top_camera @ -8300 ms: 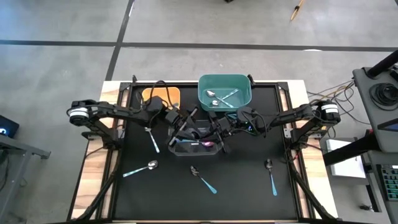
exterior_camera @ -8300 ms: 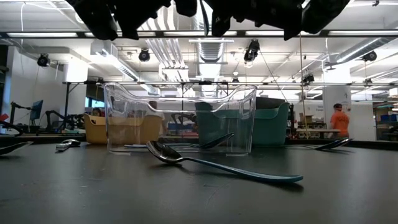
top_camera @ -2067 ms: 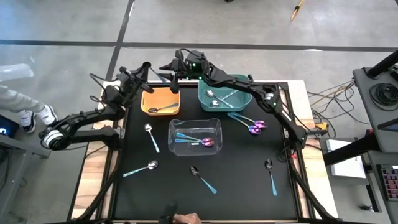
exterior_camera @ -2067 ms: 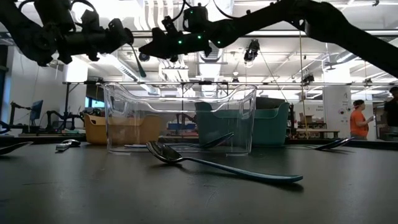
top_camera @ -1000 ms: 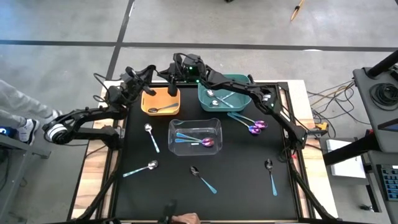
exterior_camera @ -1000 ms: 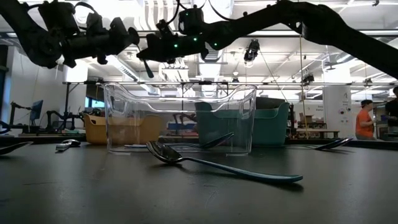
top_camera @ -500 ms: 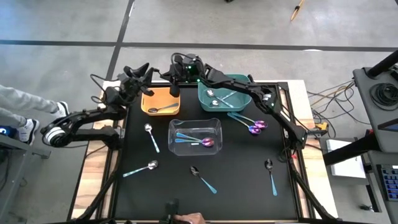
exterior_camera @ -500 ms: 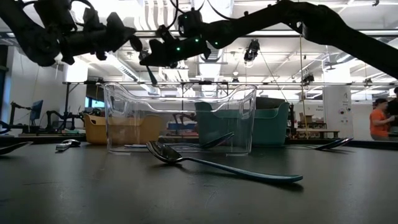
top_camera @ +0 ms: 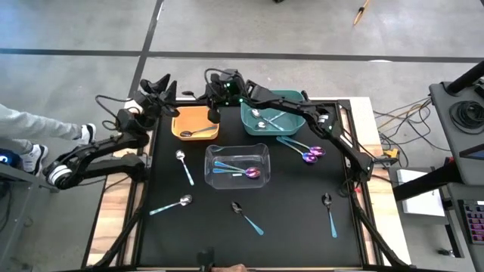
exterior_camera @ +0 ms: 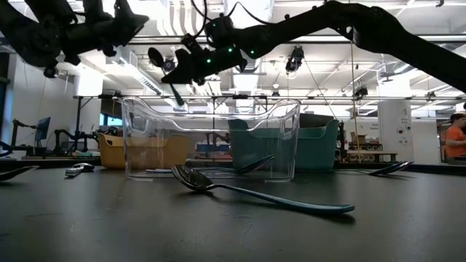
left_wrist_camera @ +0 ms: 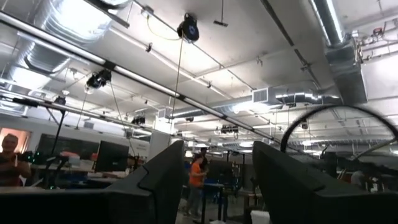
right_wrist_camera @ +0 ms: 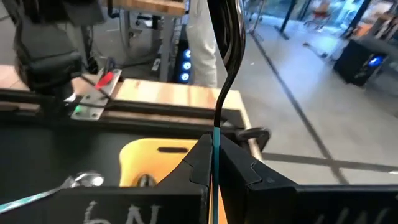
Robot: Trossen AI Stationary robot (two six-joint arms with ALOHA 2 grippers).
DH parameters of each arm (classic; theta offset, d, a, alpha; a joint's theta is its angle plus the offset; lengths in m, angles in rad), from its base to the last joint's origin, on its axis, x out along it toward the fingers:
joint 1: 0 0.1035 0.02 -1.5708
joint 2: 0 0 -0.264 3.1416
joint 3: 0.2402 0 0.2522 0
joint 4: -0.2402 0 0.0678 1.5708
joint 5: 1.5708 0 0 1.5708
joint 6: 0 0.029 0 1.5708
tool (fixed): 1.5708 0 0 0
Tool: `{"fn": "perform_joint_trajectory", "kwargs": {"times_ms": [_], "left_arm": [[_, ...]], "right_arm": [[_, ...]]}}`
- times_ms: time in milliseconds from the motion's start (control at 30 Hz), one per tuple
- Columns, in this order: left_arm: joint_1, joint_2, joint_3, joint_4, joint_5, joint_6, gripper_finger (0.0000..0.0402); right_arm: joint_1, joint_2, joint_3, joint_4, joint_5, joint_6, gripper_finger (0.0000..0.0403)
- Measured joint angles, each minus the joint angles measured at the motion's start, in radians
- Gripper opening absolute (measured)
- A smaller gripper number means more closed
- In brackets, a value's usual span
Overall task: Sort silverware by color (type)
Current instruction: Put the blue spoon into the yellow bin
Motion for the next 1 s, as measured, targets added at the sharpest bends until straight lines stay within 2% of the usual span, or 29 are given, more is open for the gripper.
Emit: {"fn": "perform_joint_trajectory", "kwargs": {"times_ms": [133, 267, 400, 533, 667, 767, 867, 1000], "left_arm": [[0.0, -0.041, 0.0, -0.022, 0.0, 0.0, 0.0173], [0.0, -0.081, 0.002, -0.165, -0.002, -0.001, 0.0169], [0.0, -0.123, 0.072, -0.522, 0.063, -0.005, 0.0159], [0.0, -0.141, 0.225, -0.973, 0.14, 0.079, 0.0155], [-0.005, -0.121, 0.416, -1.42, 0.147, 0.17, 0.0155], [-0.006, -0.082, 0.538, -1.688, 0.139, 0.22, 0.0161], [-0.006, -0.037, 0.608, -1.818, 0.129, 0.262, 0.0177], [-0.006, 0.009, 0.647, -1.858, 0.114, 0.311, 0.0209]], "right_arm": [[0.017, 0.02, -0.003, -0.019, 0.0, -0.001, 0.0008], [0.032, 0.026, -0.003, -0.045, -0.003, -0.012, 0.0008], [0.033, 0.031, -0.003, -0.104, 0.008, -0.031, 0.0008], [0.031, 0.03, -0.003, -0.101, 0.009, -0.037, 0.0008], [0.031, 0.029, -0.003, -0.103, 0.009, -0.059, 0.0008], [0.031, 0.029, -0.003, -0.103, 0.009, -0.073, 0.0008], [0.031, 0.029, -0.003, -0.101, 0.009, -0.084, 0.0008], [0.031, 0.029, -0.003, -0.101, 0.009, -0.087, 0.0008]]}}
